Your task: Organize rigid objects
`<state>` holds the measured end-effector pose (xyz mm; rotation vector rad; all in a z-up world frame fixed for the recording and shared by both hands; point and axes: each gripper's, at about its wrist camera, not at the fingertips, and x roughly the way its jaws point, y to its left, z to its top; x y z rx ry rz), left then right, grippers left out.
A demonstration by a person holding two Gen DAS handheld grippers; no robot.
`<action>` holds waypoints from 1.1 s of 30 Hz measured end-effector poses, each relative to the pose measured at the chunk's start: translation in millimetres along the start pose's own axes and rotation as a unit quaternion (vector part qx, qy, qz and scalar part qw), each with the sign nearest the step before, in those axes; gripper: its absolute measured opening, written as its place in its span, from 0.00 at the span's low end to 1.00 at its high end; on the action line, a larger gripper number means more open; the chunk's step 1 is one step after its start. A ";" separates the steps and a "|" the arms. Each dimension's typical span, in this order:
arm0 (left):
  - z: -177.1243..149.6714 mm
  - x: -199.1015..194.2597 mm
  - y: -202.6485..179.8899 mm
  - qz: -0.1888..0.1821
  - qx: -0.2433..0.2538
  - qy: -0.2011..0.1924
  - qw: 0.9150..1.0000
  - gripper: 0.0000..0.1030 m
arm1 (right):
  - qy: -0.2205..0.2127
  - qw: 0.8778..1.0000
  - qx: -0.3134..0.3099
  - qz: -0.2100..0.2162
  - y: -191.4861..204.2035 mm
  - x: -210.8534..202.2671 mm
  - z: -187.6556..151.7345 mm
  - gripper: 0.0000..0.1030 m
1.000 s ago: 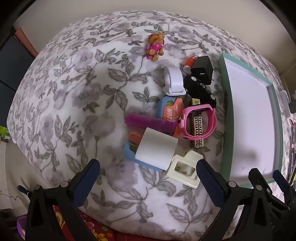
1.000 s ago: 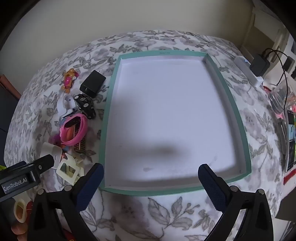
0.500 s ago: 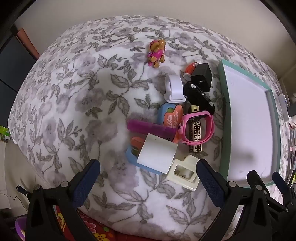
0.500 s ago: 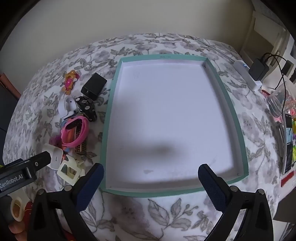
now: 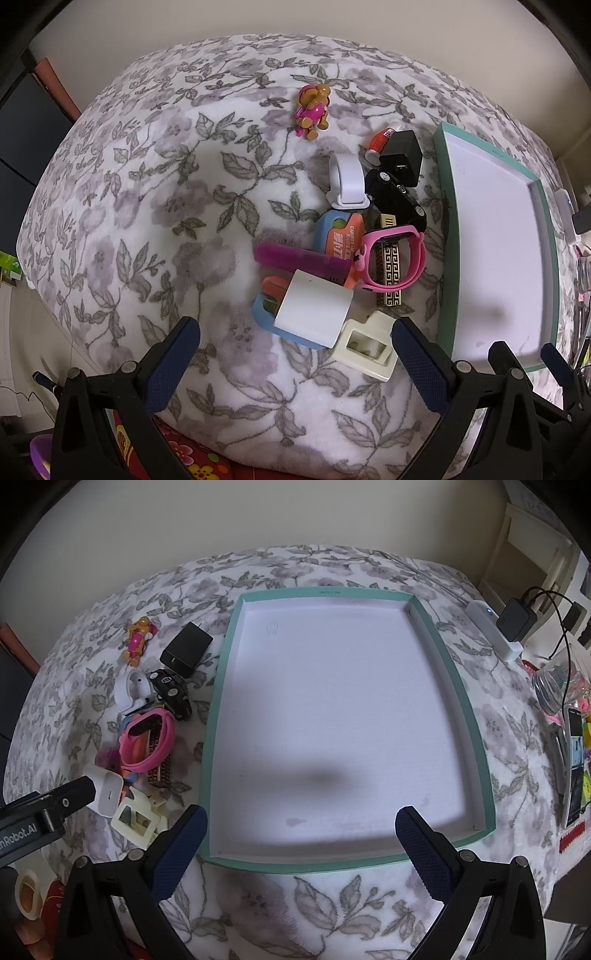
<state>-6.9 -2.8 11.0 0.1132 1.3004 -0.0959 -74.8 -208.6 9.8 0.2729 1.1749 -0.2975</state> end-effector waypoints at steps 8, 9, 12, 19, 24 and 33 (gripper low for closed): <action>2.3 -0.3 1.7 -0.001 0.001 0.001 1.000 1.00 | 0.000 1.000 -0.001 -0.001 -0.6 1.4 -0.6 1.00; 1.8 -0.4 1.4 -0.001 0.001 0.001 1.000 1.00 | 0.000 1.000 -0.001 -0.001 -0.3 1.4 -0.4 1.00; 2.0 -0.6 1.7 -0.001 0.001 0.001 1.000 1.00 | 0.000 1.000 -0.001 -0.001 -0.2 1.5 -0.3 1.00; 3.0 -0.6 2.1 -0.001 0.001 0.002 1.000 1.00 | 0.001 1.000 -0.001 -0.002 0.4 1.3 0.1 1.00; 3.6 -0.6 2.4 -0.001 0.001 0.002 1.000 1.00 | 0.001 1.000 -0.002 -0.002 0.2 2.2 0.1 1.00; 3.9 -0.7 4.6 -0.008 -0.001 0.002 1.000 1.00 | 0.004 1.000 -0.009 -0.004 4.3 3.7 0.2 1.00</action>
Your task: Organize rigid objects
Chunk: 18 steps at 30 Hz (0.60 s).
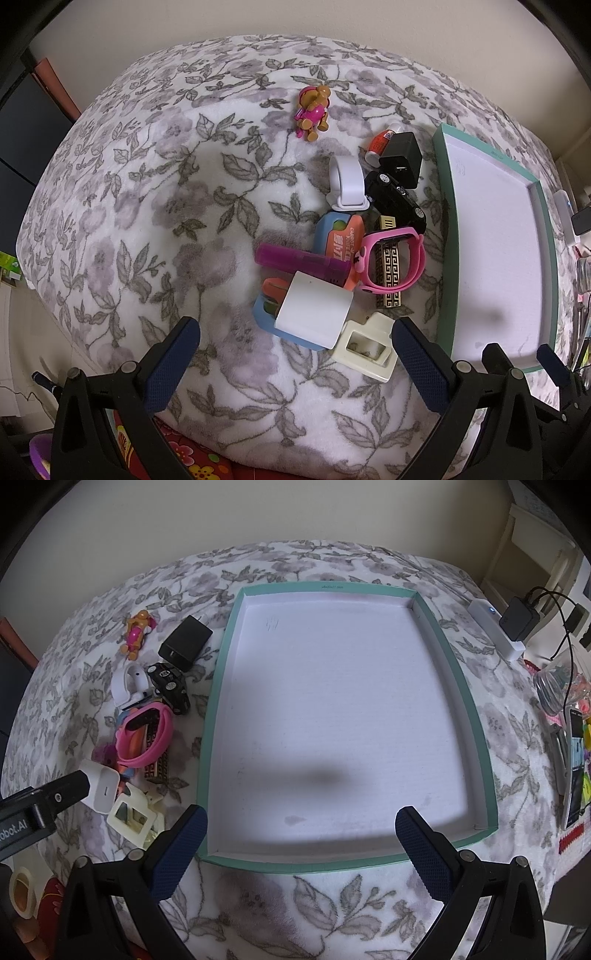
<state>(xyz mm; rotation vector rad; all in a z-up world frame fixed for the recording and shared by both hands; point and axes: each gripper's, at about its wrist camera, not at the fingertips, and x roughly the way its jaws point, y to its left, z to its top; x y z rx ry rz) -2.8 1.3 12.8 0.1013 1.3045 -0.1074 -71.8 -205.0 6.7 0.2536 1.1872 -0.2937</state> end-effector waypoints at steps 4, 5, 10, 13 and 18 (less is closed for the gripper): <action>3.7 4.3 17.1 -0.008 -0.029 0.007 1.000 1.00 | -0.002 1.000 -0.010 0.020 7.8 0.2 0.3 1.00; 4.6 6.1 22.4 -0.004 -0.037 0.009 0.999 1.00 | -0.002 1.000 -0.014 0.027 11.5 0.2 -0.1 1.00; 5.7 16.0 52.5 0.010 -0.082 0.021 0.996 1.00 | -0.001 0.997 -0.042 0.069 37.2 0.5 -1.5 1.00; 5.3 19.8 62.0 0.010 -0.098 0.027 0.995 1.00 | -0.005 0.994 -0.068 0.082 54.9 1.1 -4.2 1.00; 5.6 21.9 62.9 0.008 -0.099 0.033 0.995 1.00 | -0.012 0.989 -0.108 0.097 81.3 1.1 -7.3 1.00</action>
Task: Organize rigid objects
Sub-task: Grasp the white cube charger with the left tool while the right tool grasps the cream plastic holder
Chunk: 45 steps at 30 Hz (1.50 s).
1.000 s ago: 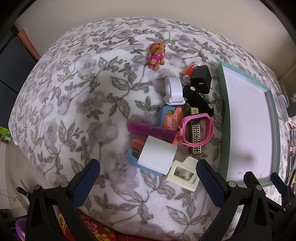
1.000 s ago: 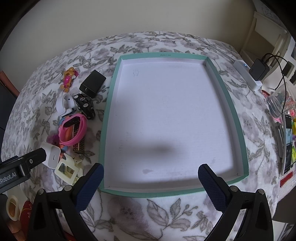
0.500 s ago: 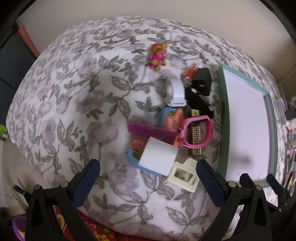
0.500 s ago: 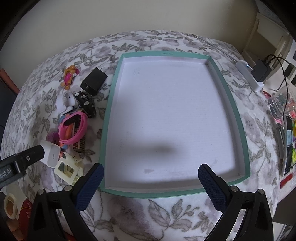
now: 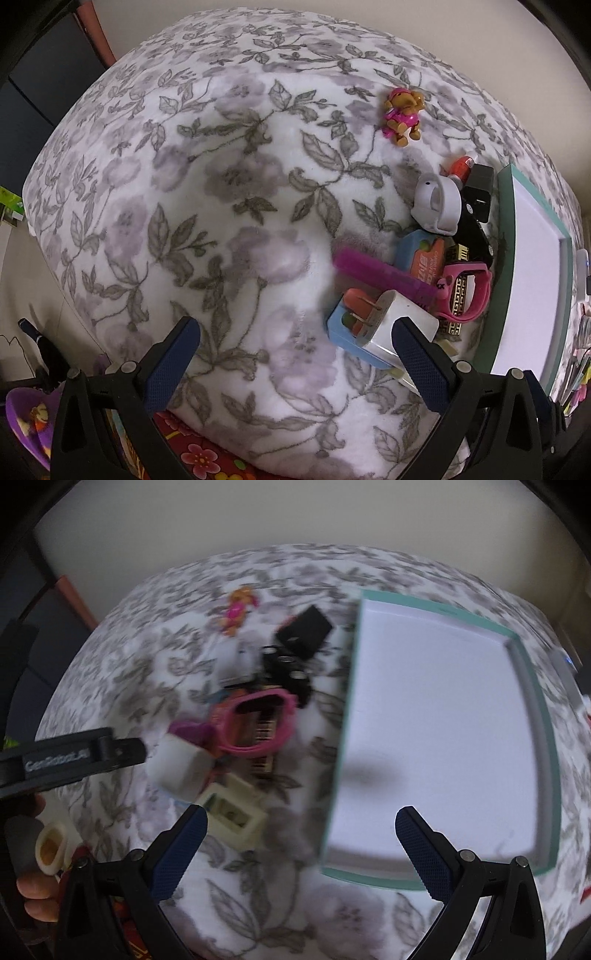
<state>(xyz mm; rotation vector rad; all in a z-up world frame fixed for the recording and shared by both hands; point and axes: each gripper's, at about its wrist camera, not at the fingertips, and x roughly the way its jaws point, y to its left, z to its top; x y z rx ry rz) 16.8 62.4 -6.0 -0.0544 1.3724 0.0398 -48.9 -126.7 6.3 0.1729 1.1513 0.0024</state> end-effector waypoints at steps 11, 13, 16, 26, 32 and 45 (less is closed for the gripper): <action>1.2 0.6 -15.8 -0.018 0.031 0.001 0.999 1.00 | 0.019 0.997 -0.066 0.037 31.0 18.4 -3.5 0.90; 1.1 1.0 -20.1 -0.027 0.037 0.002 0.999 1.00 | 0.026 0.996 -0.070 0.044 32.4 23.3 -3.5 0.87; 0.7 2.2 -26.2 -0.045 0.045 0.006 0.998 1.00 | 0.033 0.995 -0.077 0.044 36.4 30.1 -3.4 0.85; 1.3 16.3 -42.2 -0.044 0.067 0.024 0.996 0.99 | 0.047 0.995 -0.053 0.067 29.1 47.2 1.0 0.80; 4.7 26.6 -53.8 -0.050 0.074 0.032 0.995 0.86 | 0.046 0.995 -0.051 0.071 31.2 48.9 0.9 0.80; -0.5 28.9 -69.8 -0.061 0.087 0.035 0.994 0.60 | 0.051 0.993 -0.034 0.103 24.4 40.1 -1.8 0.60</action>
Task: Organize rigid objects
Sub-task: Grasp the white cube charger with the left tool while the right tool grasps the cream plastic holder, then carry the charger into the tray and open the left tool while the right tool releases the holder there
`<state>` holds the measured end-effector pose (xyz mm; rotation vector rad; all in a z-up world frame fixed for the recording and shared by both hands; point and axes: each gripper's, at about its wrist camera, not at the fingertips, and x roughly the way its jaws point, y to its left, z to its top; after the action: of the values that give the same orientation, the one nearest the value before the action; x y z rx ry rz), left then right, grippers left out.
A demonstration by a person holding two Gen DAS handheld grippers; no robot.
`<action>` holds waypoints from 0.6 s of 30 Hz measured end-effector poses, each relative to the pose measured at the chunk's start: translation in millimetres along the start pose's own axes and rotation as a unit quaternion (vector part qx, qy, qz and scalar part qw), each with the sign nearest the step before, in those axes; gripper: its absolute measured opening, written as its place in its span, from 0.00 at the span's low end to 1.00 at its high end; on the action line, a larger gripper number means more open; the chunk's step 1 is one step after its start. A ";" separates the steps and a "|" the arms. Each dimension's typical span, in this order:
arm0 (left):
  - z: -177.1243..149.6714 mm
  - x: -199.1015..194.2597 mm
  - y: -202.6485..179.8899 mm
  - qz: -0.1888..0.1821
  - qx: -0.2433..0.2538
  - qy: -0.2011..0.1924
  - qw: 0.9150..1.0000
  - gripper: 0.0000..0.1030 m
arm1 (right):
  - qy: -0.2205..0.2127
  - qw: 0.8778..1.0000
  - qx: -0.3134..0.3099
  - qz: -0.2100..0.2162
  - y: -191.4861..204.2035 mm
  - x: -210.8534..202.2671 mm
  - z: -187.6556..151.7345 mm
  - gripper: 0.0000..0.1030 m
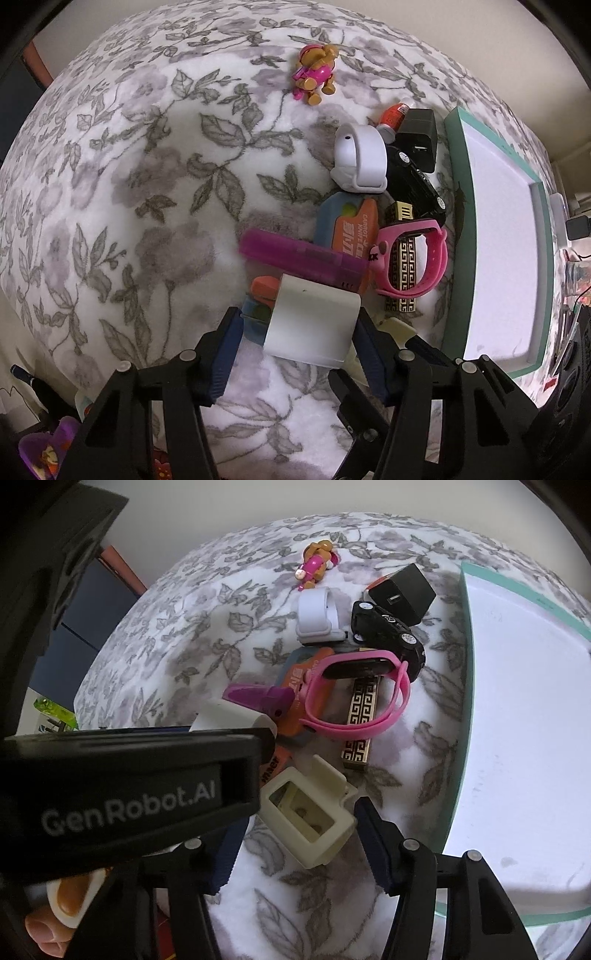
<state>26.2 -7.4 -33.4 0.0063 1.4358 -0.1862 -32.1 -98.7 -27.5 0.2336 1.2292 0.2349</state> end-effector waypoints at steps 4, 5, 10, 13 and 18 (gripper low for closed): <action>-2.3 -7.4 0.8 0.002 -0.001 -0.004 1.000 0.60 | -0.002 1.000 0.014 0.005 -4.5 -5.3 0.2 0.56; -2.6 -9.8 0.1 0.003 -0.001 -0.007 1.000 0.60 | -0.004 1.000 0.016 0.004 -5.2 -6.7 -0.1 0.54; -1.7 -26.9 4.9 0.004 -0.001 -0.026 1.000 0.60 | -0.007 1.000 0.027 0.007 -8.1 -12.2 0.5 0.50; -0.5 -35.5 6.6 0.004 -0.003 -0.038 0.999 0.60 | -0.013 0.999 0.031 0.013 -11.7 -18.9 0.1 0.50; 1.3 -46.4 10.7 0.001 -0.013 -0.059 0.998 0.60 | -0.036 0.998 0.043 0.027 -19.7 -39.5 0.7 0.50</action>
<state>23.2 8.7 11.4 -0.0234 1.3209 -0.1631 -42.9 -129.4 2.4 0.3481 1.1639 0.2195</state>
